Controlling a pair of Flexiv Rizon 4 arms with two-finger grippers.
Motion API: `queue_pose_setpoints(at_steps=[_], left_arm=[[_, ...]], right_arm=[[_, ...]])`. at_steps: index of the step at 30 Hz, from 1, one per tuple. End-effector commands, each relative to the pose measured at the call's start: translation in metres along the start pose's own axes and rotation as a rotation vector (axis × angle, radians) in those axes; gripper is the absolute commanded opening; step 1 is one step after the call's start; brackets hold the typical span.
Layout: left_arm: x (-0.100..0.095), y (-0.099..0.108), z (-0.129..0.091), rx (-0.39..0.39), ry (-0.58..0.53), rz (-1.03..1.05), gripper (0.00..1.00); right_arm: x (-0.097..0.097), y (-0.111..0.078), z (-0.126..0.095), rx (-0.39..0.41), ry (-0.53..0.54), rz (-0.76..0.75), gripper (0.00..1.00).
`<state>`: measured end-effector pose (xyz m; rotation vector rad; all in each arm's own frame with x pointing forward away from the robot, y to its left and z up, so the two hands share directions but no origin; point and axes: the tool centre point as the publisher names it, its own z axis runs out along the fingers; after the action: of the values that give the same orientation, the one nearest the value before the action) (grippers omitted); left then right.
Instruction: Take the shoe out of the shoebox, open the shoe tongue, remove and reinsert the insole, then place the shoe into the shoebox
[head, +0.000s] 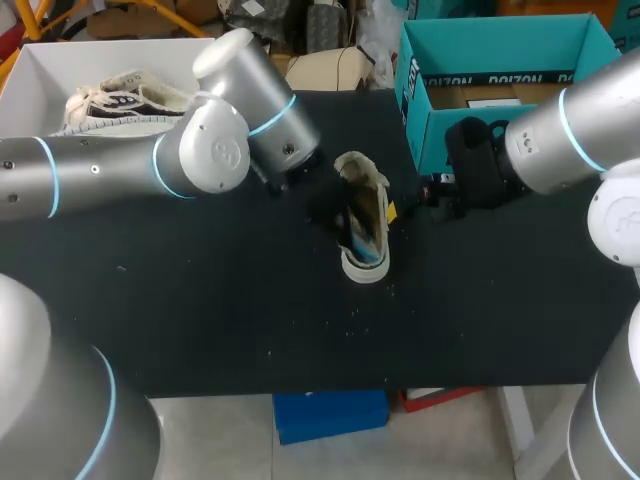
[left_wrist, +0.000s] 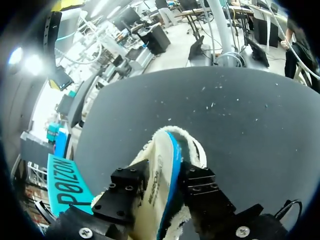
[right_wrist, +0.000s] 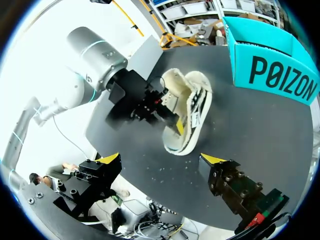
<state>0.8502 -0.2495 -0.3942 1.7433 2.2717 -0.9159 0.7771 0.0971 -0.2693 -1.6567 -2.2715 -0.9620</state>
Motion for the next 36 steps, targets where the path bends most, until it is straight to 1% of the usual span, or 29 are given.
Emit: queue_pose_setpoints(at_steps=[1, 3, 5, 6, 7, 8, 9, 14, 18, 23, 28, 34, 36], left_arm=[[0.002, -0.015, -0.027, -0.017, -0.014, 0.011, 1.0], [-0.001, -0.02, -0.033, -0.036, -0.024, 0.031, 1.0], [-0.004, -0.021, -0.036, -0.048, -0.035, 0.044, 1.0], [-0.004, -0.021, -0.035, -0.048, -0.035, 0.044, 0.98], [-0.004, -0.021, -0.033, -0.041, -0.026, 0.045, 0.5], [-0.004, -0.02, -0.031, -0.04, -0.014, 0.047, 0.24], [-0.004, -0.02, -0.027, -0.044, 0.002, 0.055, 0.0], [-0.001, -0.019, -0.017, -0.062, 0.062, 0.065, 0.0], [0.002, -0.012, -0.014, -0.094, 0.1, 0.073, 0.0], [0.002, -0.009, -0.012, -0.107, 0.109, 0.075, 0.0], [0.0, -0.006, -0.006, -0.102, 0.125, 0.076, 0.0], [0.005, 0.0, 0.006, -0.084, 0.169, 0.069, 0.0], [0.005, 0.0, 0.007, -0.08, 0.179, 0.065, 0.0]], right_arm=[[0.001, 0.0, 0.0, 0.001, -0.003, 0.001, 1.0], [0.001, 0.0, 0.0, 0.001, -0.003, 0.001, 1.0], [0.001, 0.0, 0.0, 0.001, -0.003, 0.001, 1.0], [0.001, 0.0, 0.0, 0.001, -0.003, 0.001, 1.0], [0.001, 0.0, 0.0, 0.001, -0.003, 0.001, 1.0], [0.001, 0.0, 0.0, 0.001, -0.003, 0.001, 1.0], [0.001, 0.0, 0.0, 0.001, -0.003, 0.001, 1.0], [0.001, 0.0, 0.0, 0.001, -0.003, 0.001, 1.0], [0.001, 0.0, 0.0, 0.001, -0.003, 0.001, 1.0], [0.001, 0.0, 0.0, 0.001, -0.003, 0.001, 1.0], [0.001, 0.0, 0.0, 0.001, -0.003, 0.001, 1.0], [0.001, 0.0, 0.0, 0.001, -0.003, 0.001, 1.0], [0.001, 0.0, 0.0, 0.001, -0.003, 0.001, 1.0]])
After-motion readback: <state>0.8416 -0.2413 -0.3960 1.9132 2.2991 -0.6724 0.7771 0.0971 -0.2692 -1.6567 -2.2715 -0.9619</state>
